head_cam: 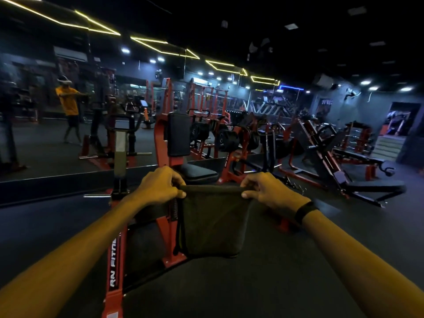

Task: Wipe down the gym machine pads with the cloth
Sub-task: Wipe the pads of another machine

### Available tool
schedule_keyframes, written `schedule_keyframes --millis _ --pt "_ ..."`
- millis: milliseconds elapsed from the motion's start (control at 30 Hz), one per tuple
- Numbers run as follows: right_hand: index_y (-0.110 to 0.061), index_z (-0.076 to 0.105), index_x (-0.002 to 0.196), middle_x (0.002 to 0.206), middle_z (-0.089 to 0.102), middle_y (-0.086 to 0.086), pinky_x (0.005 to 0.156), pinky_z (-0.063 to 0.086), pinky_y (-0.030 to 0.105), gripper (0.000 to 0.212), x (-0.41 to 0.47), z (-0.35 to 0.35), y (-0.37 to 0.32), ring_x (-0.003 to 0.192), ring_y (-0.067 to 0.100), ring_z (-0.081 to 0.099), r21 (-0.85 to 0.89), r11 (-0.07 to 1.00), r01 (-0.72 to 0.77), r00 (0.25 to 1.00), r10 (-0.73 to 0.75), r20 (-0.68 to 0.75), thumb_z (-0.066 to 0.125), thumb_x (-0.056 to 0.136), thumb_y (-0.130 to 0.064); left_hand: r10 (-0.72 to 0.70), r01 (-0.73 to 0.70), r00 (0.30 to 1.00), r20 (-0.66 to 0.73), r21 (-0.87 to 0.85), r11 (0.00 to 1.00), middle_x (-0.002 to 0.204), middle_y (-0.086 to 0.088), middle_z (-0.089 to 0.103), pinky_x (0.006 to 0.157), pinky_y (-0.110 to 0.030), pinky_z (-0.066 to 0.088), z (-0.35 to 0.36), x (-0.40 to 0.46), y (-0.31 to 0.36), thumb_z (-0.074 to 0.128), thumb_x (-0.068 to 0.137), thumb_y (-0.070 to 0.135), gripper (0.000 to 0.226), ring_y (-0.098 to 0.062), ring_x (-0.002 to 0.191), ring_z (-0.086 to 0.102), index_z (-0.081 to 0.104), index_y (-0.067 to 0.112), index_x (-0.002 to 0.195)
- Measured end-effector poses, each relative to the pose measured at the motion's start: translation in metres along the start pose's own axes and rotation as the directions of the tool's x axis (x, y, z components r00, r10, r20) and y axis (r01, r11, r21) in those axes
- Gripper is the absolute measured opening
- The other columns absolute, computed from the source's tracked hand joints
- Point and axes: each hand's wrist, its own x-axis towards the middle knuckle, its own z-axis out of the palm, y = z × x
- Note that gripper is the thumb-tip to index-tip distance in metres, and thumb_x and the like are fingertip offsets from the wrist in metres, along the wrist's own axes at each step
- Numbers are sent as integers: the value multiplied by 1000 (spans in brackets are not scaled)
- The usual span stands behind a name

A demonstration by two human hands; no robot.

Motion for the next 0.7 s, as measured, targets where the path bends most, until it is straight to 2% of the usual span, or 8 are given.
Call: schedule_keyframes --millis 67,167,333,433,500,600,633,700 --pt "-19 66 101 100 66 -3 85 52 36 13 32 -10 28 91 9 61 -18 1000 -12 999 13 39 73 91 -21 -15 15 1000 1 -9 1000 82 14 71 74 -30 52 11 41 -4 84 76 24 16 -6 81 65 74 36 78" --pt "-24 62 97 94 63 -7 78 48 30 15 74 -24 62 81 0 56 -33 999 -13 1000 13 10 74 90 -19 -10 9 1000 -14 -40 999 82 17 68 65 -23 45 20 99 -7 85 75 22 22 -3 79 62 70 38 73" --pt "-25 62 96 96 63 -5 80 50 31 17 133 -15 125 83 3 56 17 999 -41 997 40 68 76 89 -18 -28 31 999 33 -84 996 80 16 70 65 -21 42 47 171 -25 85 75 15 19 -1 79 62 76 31 77" --pt "-19 66 96 100 69 4 83 55 29 12 172 -4 151 90 11 65 115 991 -74 983 53 176 74 89 -14 -38 60 990 137 -156 986 77 13 73 77 -29 50 59 209 -48 84 75 9 16 -2 80 65 79 24 78" --pt "-14 68 102 103 70 6 84 56 27 12 196 -1 164 94 15 66 141 982 -122 949 74 305 73 90 -14 -13 63 963 268 -180 982 82 6 75 83 -36 53 62 230 -60 81 77 5 14 -9 82 67 78 18 80" --pt "-19 67 100 96 68 0 77 56 28 10 246 7 191 88 15 63 78 984 -161 843 96 530 72 91 -17 3 60 880 475 -118 991 80 2 73 72 -26 52 72 269 -76 78 81 5 10 -13 77 63 77 14 85" --pt "-20 66 98 93 67 -2 74 56 27 9 261 9 200 86 15 62 55 986 -157 817 98 569 72 92 -16 -9 65 865 502 -95 993 80 2 73 69 -22 51 76 281 -81 78 82 6 8 -11 76 63 76 13 87" --pt "-17 66 101 92 65 -3 71 56 25 11 294 12 218 85 14 61 47 989 -139 812 87 577 71 92 -15 -23 72 878 477 -83 994 85 -3 74 75 -27 54 81 308 -92 77 83 7 7 -12 80 65 77 10 90"
